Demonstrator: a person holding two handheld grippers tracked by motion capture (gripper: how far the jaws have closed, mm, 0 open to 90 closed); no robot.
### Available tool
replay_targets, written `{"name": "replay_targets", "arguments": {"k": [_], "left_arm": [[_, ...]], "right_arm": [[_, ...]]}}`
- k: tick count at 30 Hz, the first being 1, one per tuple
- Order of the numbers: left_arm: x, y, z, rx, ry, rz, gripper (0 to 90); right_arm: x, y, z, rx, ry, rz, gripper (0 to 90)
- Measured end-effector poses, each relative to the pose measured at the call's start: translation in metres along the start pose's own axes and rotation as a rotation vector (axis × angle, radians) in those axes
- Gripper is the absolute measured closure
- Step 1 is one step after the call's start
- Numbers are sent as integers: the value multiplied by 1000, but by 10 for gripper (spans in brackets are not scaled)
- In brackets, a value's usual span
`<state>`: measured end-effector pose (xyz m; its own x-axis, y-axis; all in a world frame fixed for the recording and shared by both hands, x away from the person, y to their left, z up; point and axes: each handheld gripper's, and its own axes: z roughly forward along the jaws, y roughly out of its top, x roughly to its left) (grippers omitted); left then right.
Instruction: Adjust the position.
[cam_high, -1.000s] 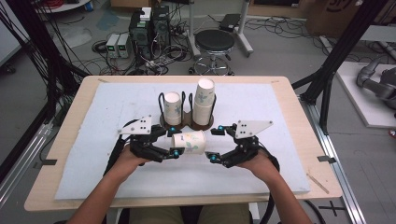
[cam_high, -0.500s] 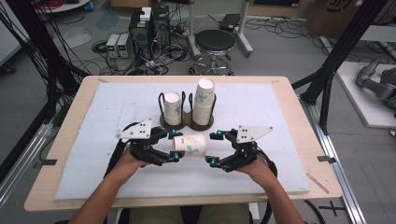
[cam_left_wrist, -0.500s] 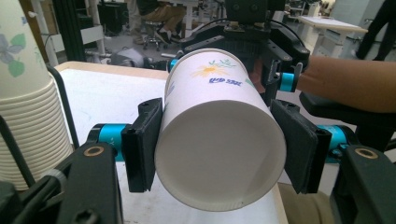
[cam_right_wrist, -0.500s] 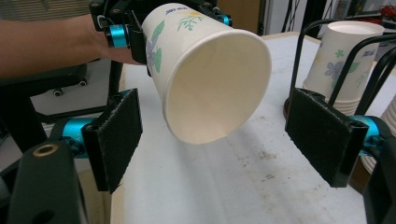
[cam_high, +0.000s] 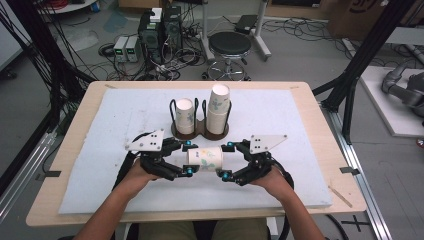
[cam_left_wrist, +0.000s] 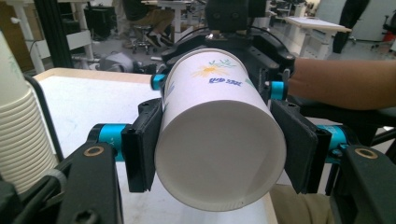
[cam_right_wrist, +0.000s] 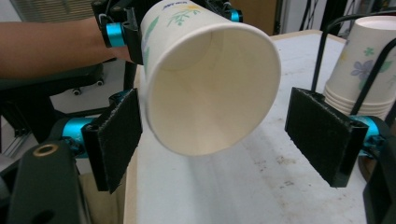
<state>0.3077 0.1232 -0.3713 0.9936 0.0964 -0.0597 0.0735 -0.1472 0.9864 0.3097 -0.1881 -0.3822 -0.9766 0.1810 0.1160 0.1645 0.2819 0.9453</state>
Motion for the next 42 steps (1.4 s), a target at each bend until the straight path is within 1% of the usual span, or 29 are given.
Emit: {"name": "replay_targets", "arguments": {"k": [1, 3, 6, 8, 10, 13, 17, 20, 23, 24, 25, 26, 27, 28, 29, 30, 31, 33, 34, 35, 37, 39, 40, 41, 42], "left_arm": [[-1, 1, 1, -2, -7, 1, 373], [-1, 1, 2, 0, -14, 6, 373], [-2, 1, 2, 0, -29, 7, 373], [-2, 1, 3, -2, -32, 10, 373], [-2, 1, 3, -4, -36, 13, 373], [-2, 1, 2, -6, -39, 14, 373], [-3, 1, 2, -7, -37, 16, 373], [-3, 1, 3, -3, -30, 3, 371], [-5, 0, 5, 18, -15, -8, 362], [-5, 0, 5, 32, 1, -23, 325], [-6, 0, 7, 45, 22, -43, 241], [-6, 0, 8, 59, 41, -57, 178], [-7, 0, 8, 67, 61, -74, 156], [-6, 0, 8, 74, 75, -91, 159], [-6, 0, 7, 84, 82, -96, 158], [-6, 0, 7, 95, 88, -90, 157], [-6, 1, 6, 114, 96, -82, 157], [-6, 2, 4, 128, 101, -75, 158], [-6, 3, 3, 135, 107, -71, 157], [-5, 4, 2, 153, 110, -61, 158], [-5, 7, 1, 176, 120, -53, 157], [-5, 8, 0, 184, 124, -51, 157], [-5, 9, -1, 195, 130, -42, 157], [-4, 10, -1, 206, 132, -34, 157], [-5, 11, -1, 209, 132, -35, 158]], "right_arm": [[-1, 0, 1, 2, 3, -2, 195], [-1, 1, 3, 6, 27, 0, 196], [-2, 1, 5, -1, 51, -8, 203], [-2, 1, 6, -1, 75, -16, 241], [-2, 2, 7, -2, 95, -22, 262], [-3, 1, 7, -11, 107, -26, 283], [-3, 2, 5, -16, 111, -39, 325], [-4, 2, 5, -15, 114, -35, 338], [-5, 2, 3, -6, 116, -30, 342], [-5, 2, 2, -7, 119, -26, 344], [-5, 2, 2, -10, 119, -28, 343], [-5, 2, 1, -9, 116, -28, 343], [-5, 3, 1, -2, 115, -28, 343], [-5, 3, 0, 7, 116, -29, 342], [-5, 4, -1, 12, 110, -30, 340], [-5, 5, -2, 25, 99, -28, 336], [-5, 5, -2, 25, 99, -28, 336], [-6, 7, -4, 43, 84, -24, 334], [-6, 8, -5, 59, 73, -29, 334], [-6, 10, -5, 78, 66, -30, 333], [-6, 13, -4, 117, 52, -38, 332], [-6, 17, -3, 160, 39, -48, 330], [-6, 20, -3, 179, 36, -53, 329], [-6, 22, -2, 192, 33, -62, 329], [-6, 24, -2, 209, 29, -70, 329]]}}
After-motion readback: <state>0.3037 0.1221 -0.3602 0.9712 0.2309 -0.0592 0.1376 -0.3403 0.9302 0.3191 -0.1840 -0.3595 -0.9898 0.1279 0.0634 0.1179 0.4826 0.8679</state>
